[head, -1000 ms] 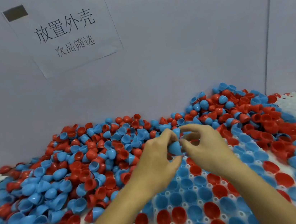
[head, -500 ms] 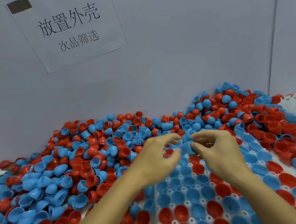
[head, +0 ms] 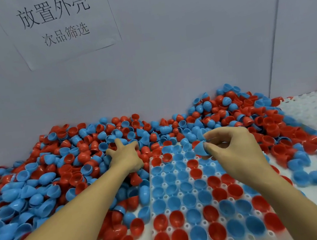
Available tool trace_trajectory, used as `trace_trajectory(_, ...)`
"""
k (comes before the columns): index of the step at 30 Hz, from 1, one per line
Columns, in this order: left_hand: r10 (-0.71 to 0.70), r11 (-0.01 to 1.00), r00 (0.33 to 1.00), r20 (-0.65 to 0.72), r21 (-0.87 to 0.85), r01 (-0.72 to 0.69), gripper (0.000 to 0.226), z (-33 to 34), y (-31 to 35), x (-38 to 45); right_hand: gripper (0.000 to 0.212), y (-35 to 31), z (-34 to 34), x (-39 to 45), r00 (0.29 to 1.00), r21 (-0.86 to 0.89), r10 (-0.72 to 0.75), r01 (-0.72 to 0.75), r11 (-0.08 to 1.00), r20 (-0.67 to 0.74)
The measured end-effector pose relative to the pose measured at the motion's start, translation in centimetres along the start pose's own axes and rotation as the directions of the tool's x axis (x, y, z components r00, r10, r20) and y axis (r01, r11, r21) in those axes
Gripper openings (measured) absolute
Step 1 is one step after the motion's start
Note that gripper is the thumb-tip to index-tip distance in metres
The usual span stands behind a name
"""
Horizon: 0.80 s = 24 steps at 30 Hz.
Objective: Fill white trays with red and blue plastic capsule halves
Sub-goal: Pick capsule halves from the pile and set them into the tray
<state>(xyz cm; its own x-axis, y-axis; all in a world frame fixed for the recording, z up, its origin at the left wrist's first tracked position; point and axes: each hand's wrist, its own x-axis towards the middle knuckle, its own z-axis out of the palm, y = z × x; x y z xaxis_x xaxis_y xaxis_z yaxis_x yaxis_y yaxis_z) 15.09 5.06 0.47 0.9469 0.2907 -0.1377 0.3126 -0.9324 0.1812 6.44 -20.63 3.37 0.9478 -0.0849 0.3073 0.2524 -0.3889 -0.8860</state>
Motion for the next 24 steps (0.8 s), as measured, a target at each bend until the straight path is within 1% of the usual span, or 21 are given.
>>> trace_trajectory(1, 0.006, 0.999, 1.0, -0.024, -0.04, -0.007, 0.031, 0.1, -0.3, 0.1, 0.016, -0.1, -0.3, -0.3, 1.0, 0.005, -0.003, 0.003, 1.0, 0.004)
trace_trajectory(3, 0.02, 0.994, 0.998, -0.062, -0.104, -0.026, 0.027, -0.1, -1.0, 0.1, 0.017, -0.1, -1.0, -0.9, 1.0, 0.014, -0.007, 0.007, 1.0, 0.01)
trace_trajectory(5, 0.03, 0.986, 0.995, -0.091, -0.163, -0.044, 0.031, -0.5, -1.4, 0.1, 0.016, -0.1, -1.7, -1.5, 0.999, -0.003, -0.004, 0.004, 1.0, 0.036)
trace_trajectory(7, 0.011, 0.969, 0.993, -0.115, -0.245, -0.04, 0.036, -1.0, -1.6, -0.1, 0.015, -0.2, -2.5, -2.1, 0.996, -0.029, 0.003, -0.001, 1.0, 0.084)
trace_trajectory(10, -0.02, 0.911, 0.986, -0.167, -0.409, -0.051, 0.037, -1.3, -2.0, -0.5, 0.02, -0.4, -3.7, -2.9, 0.988, -0.119, 0.008, 0.011, 0.993, 0.155)
trace_trajectory(12, -0.032, 0.811, 0.976, -0.214, -0.576, -0.1, 0.034, -1.4, -2.4, -0.8, 0.02, -0.5, -4.3, -3.5, 0.978, -0.174, 0.024, 0.013, 0.985, 0.207)
trace_trajectory(14, -0.061, 0.659, 0.965, -0.255, -0.736, -0.153, 0.034, -1.7, -2.8, -1.3, 0.014, -0.7, -4.7, -4.1, 0.965, -0.221, 0.044, 0.015, 0.975, 0.259)
trace_trajectory(16, -0.105, 0.521, 0.958, -0.267, -0.835, -0.175, 0.034, -2.0, -3.3, -1.9, 0.012, -0.9, -5.0, -4.7, 0.942, -0.27, 0.065, 0.027, 0.963, 0.328)
trace_trajectory(18, -0.129, 0.414, 0.963, -0.236, -0.895, -0.164, 0.034, -2.4, -3.8, -2.5, 0.009, -1.2, -5.0, -5.5, 0.907, -0.318, 0.089, 0.051, 0.947, 0.411)
trace_trajectory(20, -0.117, 0.381, 0.969, -0.218, -0.911, -0.159, 0.031, -2.6, -4.4, -3.0, 0.007, -1.5, -4.9, -6.1, 0.88, -0.358, 0.107, 0.075, 0.931, 0.462)
trace_trajectory(22, -0.1, 0.368, 0.976, -0.191, -0.919, -0.142, 0.026, -2.9, -4.9, -3.5, 0.007, -1.8, -4.7, -6.6, 0.87, -0.382, 0.112, 0.093, 0.919, 0.481)
trace_trajectory(24, -0.067, 0.332, 0.987, -0.147, -0.936, -0.117, 0.019, -3.1, -5.4, -3.9, 0.007, -1.9, -4.3, -7.0, 0.86, -0.406, 0.116, 0.112, 0.907, 0.498)
